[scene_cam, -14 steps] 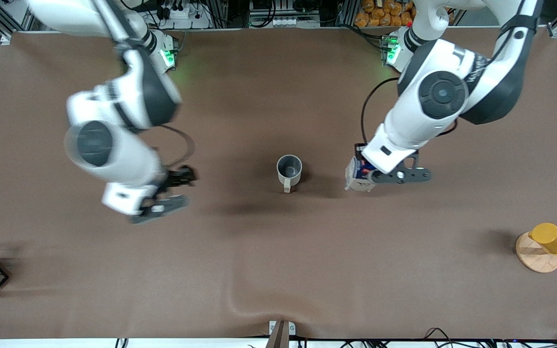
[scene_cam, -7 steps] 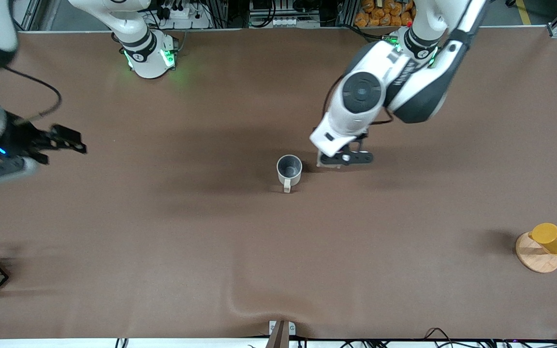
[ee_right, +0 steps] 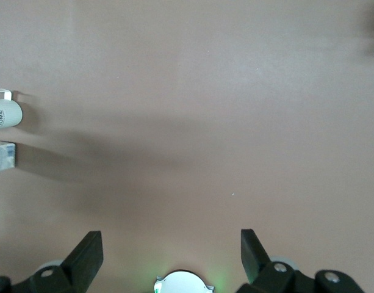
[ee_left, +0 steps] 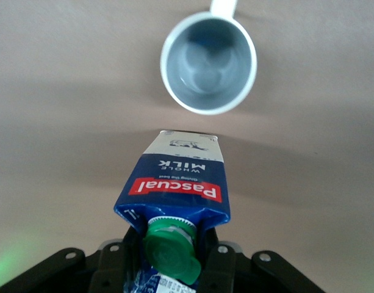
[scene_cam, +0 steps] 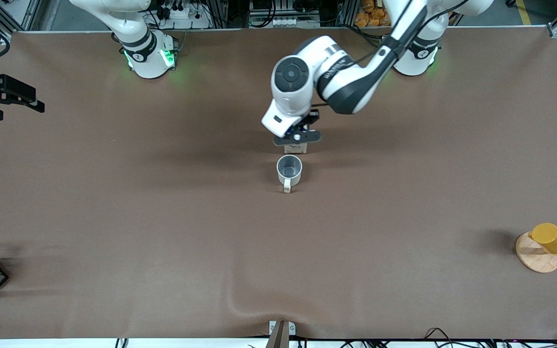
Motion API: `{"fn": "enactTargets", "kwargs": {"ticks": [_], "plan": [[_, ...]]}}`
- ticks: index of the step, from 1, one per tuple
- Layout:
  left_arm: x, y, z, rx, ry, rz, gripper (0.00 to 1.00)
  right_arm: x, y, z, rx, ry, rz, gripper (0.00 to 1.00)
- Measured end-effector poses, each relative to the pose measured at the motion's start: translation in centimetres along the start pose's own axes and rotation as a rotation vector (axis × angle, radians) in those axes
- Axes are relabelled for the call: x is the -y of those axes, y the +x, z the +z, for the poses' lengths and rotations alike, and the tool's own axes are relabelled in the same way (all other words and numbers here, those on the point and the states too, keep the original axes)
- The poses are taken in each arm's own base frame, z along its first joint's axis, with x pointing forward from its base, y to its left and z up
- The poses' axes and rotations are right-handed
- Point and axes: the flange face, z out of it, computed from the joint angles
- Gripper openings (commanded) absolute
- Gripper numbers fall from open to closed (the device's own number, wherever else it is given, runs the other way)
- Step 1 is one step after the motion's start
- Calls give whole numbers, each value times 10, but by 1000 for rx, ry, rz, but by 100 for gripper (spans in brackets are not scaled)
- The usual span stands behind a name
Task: Place milk next to cup
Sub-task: 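Move the milk carton beside the mug with the left gripper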
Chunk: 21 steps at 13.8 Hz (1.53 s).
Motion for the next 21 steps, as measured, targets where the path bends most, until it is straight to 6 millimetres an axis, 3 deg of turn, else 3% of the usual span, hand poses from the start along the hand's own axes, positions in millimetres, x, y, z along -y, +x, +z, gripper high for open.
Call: {"fn": "enactTargets", "kwargs": {"ticks": [5,11,17,18,19,20,21], "plan": [[-7,5,10,-16,-25,-16,40,-16,-8,-8,-22,-1,49,100],[-4,13,10,-33,-31,-25,41,11,-5,-13,-40,-110,55,100],[-4,19,11,-42,-48,-32,44,1,-6,-16,-56,-113,75,100],[-4,19,11,-42,-48,-32,57,-1,-6,-16,-57,-113,79,100],[-4,19,11,-42,-48,-32,88,-2,-6,-17,-61,-114,80,100],[-5,19,11,-43,-49,-32,100,-2,-5,-18,-72,-115,80,100],[-5,21,13,-42,-51,-33,100,-2,-4,-20,-83,-117,79,100]]}}
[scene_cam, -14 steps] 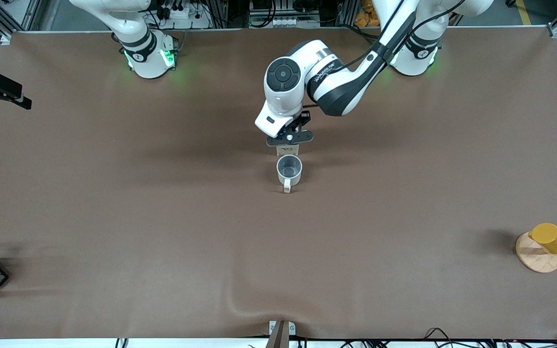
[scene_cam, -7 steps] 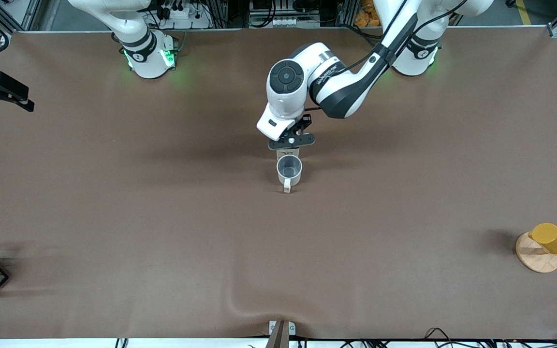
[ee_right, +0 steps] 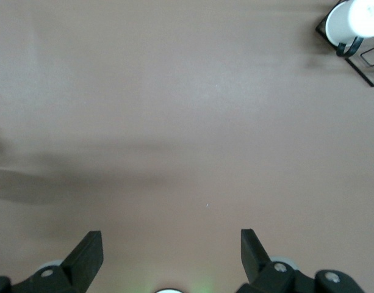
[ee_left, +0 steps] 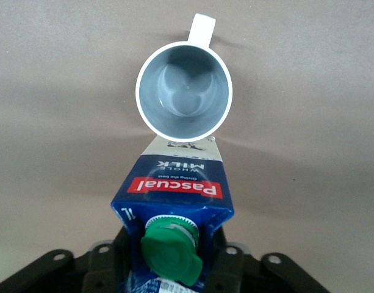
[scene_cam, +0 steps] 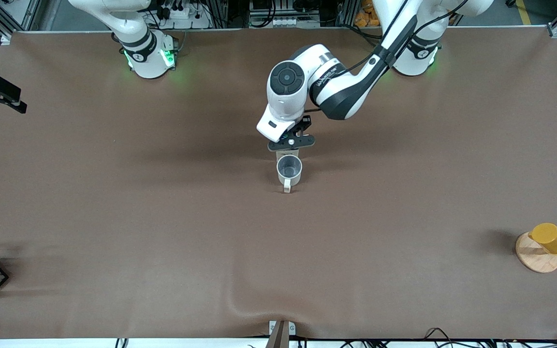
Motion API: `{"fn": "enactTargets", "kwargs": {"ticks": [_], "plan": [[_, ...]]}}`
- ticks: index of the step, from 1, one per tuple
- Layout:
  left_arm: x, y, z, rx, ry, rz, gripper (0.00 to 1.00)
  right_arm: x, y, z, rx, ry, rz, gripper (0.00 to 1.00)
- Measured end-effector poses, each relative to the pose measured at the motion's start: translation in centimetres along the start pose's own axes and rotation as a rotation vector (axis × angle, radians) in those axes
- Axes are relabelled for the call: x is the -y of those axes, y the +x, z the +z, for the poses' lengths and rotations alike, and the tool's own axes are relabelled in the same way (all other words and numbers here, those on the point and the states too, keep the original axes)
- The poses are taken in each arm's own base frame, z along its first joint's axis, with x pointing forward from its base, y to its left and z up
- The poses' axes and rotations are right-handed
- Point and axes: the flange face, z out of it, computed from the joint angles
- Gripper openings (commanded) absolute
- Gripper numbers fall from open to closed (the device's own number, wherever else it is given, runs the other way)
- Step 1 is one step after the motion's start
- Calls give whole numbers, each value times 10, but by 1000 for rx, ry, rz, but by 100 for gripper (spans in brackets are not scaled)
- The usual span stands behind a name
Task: Place milk next to cup
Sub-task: 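Move the milk carton beside the mug with the left gripper, then lower the carton onto the table and open the left gripper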
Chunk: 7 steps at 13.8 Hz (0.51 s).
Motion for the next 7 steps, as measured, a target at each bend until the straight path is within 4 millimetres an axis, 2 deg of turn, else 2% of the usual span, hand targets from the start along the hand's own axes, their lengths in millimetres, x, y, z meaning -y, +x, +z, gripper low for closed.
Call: {"fn": "enactTargets", "kwargs": {"ticks": [2,4,5,7], "plan": [[0,2,5,3,0,-3,100,0,1,-1,-6,-1,-1,100],[-1,1,-2,-1,-3,0,100,0,1,-1,-13,-1,-1,100],[0,-1,-11,-3,0,1,100,0,2,-2,-16,-1,-1,100],[4,-8,-43,-18,3,4,100,1,2,-2,-15,-1,-2,100]]}}
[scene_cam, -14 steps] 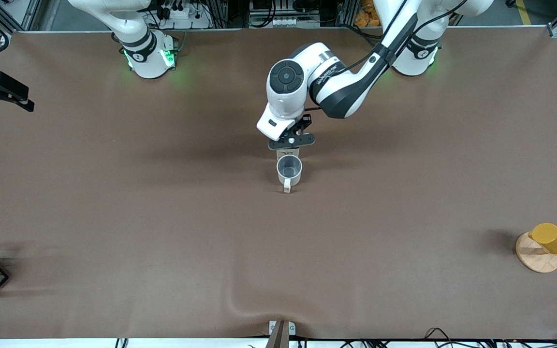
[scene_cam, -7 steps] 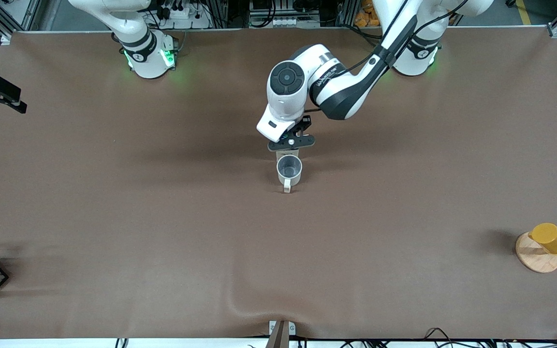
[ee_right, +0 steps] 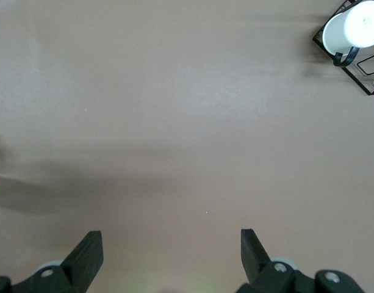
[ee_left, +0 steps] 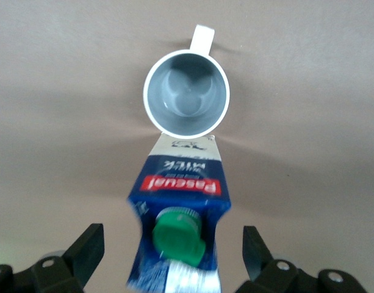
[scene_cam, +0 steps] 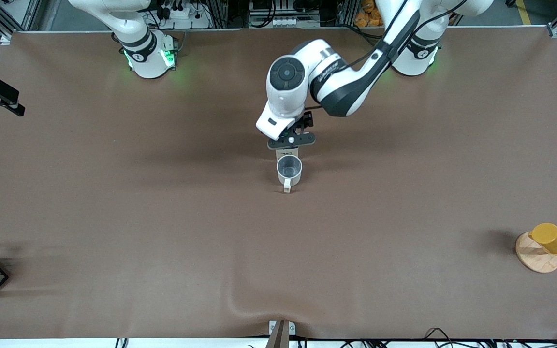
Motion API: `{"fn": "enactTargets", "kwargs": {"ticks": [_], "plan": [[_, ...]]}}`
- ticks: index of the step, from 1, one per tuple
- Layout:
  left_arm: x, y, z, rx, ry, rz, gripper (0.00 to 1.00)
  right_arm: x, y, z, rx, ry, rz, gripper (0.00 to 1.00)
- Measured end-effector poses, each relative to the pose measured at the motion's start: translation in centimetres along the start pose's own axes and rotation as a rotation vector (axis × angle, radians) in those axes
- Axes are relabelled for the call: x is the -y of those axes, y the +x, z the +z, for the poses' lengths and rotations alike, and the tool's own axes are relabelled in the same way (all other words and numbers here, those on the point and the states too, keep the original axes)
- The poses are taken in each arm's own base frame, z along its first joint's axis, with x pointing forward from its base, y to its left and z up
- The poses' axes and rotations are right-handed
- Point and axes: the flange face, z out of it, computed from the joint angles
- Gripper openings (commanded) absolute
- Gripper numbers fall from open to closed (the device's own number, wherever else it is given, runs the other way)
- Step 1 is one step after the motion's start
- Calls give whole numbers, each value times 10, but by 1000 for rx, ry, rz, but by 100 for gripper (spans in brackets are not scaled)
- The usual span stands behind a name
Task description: Place milk next to cup
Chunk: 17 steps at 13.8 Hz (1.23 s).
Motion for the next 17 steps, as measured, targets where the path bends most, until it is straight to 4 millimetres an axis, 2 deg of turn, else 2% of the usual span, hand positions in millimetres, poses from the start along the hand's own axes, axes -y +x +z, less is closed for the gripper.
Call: {"fn": "enactTargets", "kwargs": {"ticks": [2,4,6,8,10,13,15,17], "plan": [[12,-9,-46,-28,-3,-7,100,3,0,1,3,0,-6,100],[40,-2,-105,-73,-28,-59,100,11,1,3,7,0,-20,100],[85,21,-161,-124,-61,-142,100,15,2,6,15,1,-27,100],[137,51,-197,-166,-86,-235,100,20,1,9,39,3,-35,100],[188,87,-215,-191,-94,-269,100,26,0,10,47,2,-13,100],[266,135,-227,-212,-85,-231,100,29,-1,11,57,-1,90,100],[309,149,-240,-228,-71,-161,100,28,-1,12,64,-1,113,100],[350,152,-255,-235,-43,-86,100,25,-1,15,75,-1,111,100]]}}
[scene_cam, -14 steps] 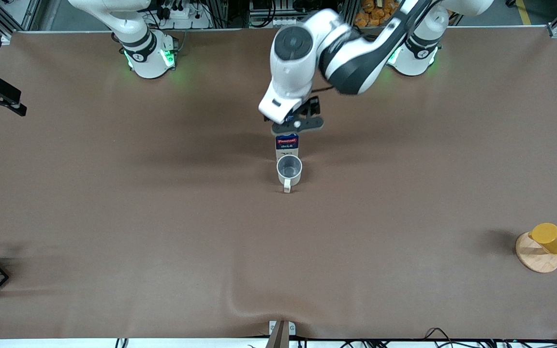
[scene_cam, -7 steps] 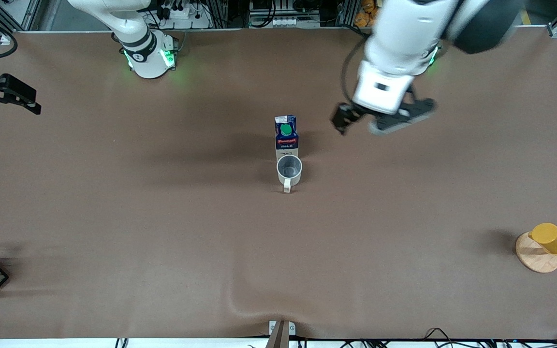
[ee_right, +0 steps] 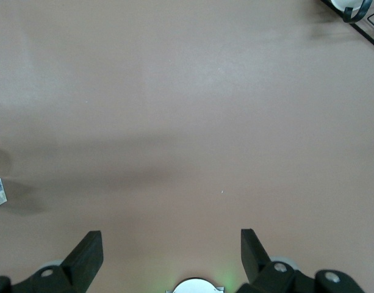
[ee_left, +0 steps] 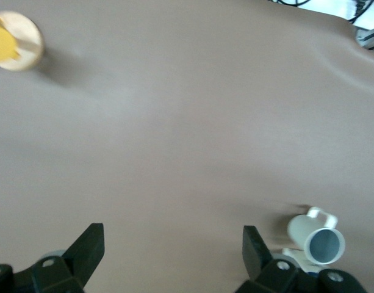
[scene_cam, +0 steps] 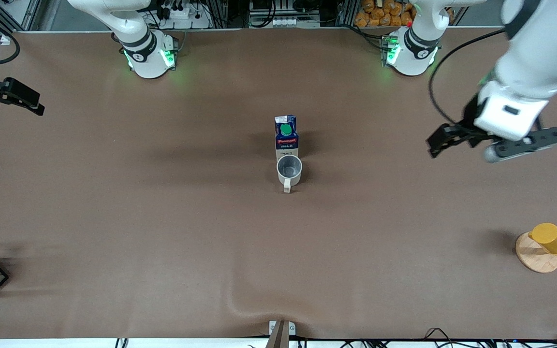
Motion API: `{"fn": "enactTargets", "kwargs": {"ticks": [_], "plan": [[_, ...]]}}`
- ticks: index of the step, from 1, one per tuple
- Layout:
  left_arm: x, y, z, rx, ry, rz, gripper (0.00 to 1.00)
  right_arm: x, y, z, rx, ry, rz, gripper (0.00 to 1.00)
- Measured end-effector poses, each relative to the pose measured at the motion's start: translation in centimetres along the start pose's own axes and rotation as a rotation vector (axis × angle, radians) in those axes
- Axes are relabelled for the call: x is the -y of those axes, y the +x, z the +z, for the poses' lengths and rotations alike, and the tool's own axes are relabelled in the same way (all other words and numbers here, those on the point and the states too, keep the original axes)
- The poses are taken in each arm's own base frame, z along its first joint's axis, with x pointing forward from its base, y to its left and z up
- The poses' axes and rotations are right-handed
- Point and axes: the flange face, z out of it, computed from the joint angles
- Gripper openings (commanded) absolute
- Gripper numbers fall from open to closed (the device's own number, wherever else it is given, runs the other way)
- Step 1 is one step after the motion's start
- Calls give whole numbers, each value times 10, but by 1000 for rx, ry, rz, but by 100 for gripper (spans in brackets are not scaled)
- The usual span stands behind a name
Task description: Place milk next to cup
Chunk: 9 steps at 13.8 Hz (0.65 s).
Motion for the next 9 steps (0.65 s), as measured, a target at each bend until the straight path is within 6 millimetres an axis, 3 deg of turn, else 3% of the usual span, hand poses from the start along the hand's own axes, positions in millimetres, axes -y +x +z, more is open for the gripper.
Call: {"fn": "enactTargets", "kwargs": {"ticks": [4,9], "plan": [[66,9,-24,1,26,152,100,-3,3,7,15,-1,-21,100],[89,12,-25,26,36,194,100,-8,5,11,22,-1,-17,100]]}}
